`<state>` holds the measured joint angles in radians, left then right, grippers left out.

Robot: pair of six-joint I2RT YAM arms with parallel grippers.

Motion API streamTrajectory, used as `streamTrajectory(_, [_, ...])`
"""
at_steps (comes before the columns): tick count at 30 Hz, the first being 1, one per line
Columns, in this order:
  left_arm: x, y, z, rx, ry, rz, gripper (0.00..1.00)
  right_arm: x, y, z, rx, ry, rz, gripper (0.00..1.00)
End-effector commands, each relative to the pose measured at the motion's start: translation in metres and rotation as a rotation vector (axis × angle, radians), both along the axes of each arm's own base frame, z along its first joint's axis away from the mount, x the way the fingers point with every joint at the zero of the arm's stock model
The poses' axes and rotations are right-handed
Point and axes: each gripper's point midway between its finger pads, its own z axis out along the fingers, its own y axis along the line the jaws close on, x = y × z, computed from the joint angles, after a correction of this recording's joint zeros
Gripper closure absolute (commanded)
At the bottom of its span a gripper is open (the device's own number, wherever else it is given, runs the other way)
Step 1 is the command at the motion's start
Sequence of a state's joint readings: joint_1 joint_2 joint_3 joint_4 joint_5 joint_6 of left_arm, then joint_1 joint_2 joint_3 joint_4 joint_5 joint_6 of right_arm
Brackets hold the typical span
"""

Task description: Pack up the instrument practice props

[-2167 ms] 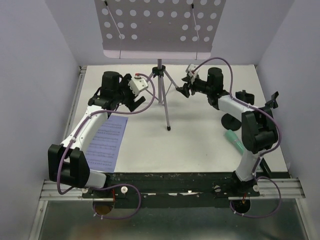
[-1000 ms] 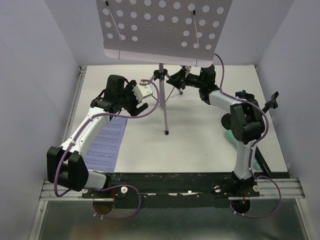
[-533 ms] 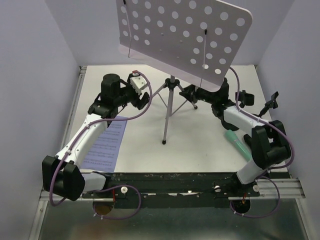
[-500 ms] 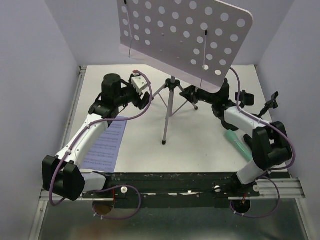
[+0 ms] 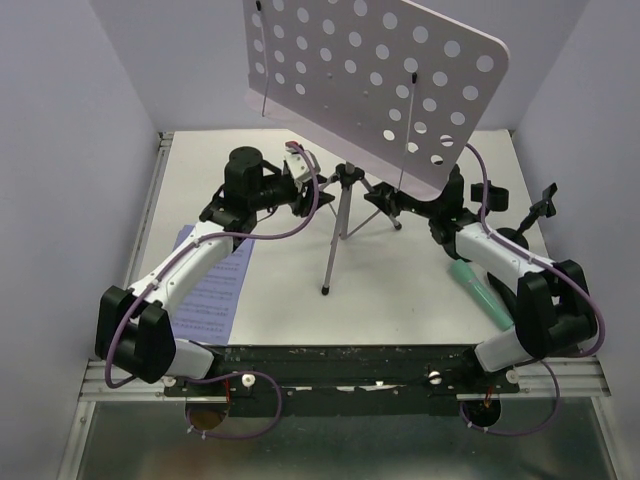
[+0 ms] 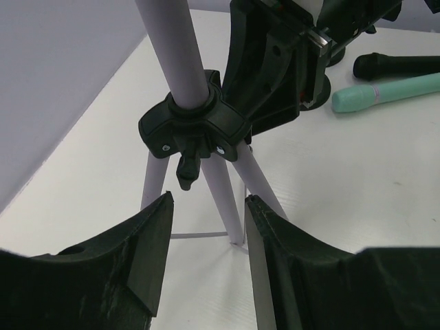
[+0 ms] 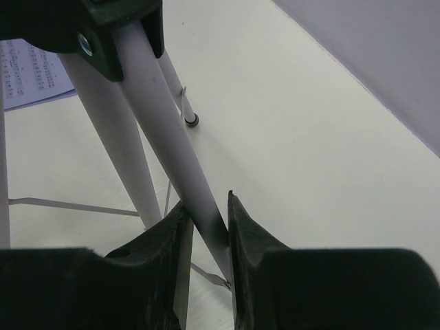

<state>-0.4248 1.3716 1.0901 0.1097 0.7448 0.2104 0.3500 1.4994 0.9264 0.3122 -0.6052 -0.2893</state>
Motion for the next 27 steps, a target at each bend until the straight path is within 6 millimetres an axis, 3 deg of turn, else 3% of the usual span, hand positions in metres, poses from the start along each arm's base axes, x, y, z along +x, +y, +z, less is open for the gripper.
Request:
streamTrajectory(1, [0.007,-0.012,0.026,-0.05,-0.07,-0.01,0.46,-0.048,-0.004,-0.07,-0.057,0.326,0.01,1.0])
streamTrajectory(7, [0.01,-0.022,0.035,-0.066,-0.086,-0.015,0.49,-0.051,-0.005,-0.074,-0.052,0.348,0.002,1.0])
streamTrajectory(14, [0.009,-0.026,0.03,-0.07,-0.012,-0.02,0.68,-0.053,-0.006,-0.075,-0.048,0.358,-0.013,1.0])
streamTrajectory(18, [0.0,-0.025,0.027,-0.094,0.095,-0.02,0.82,-0.054,-0.007,-0.075,-0.045,0.37,-0.023,1.0])
streamTrajectory(21, [-0.007,-0.025,0.026,-0.127,0.186,-0.021,1.0,-0.055,-0.008,-0.078,-0.042,0.39,-0.035,1.0])
streamTrajectory(27, [-0.02,-0.027,0.032,-0.255,0.495,0.004,1.0,-0.057,-0.012,-0.082,-0.032,0.447,-0.081,1.0])
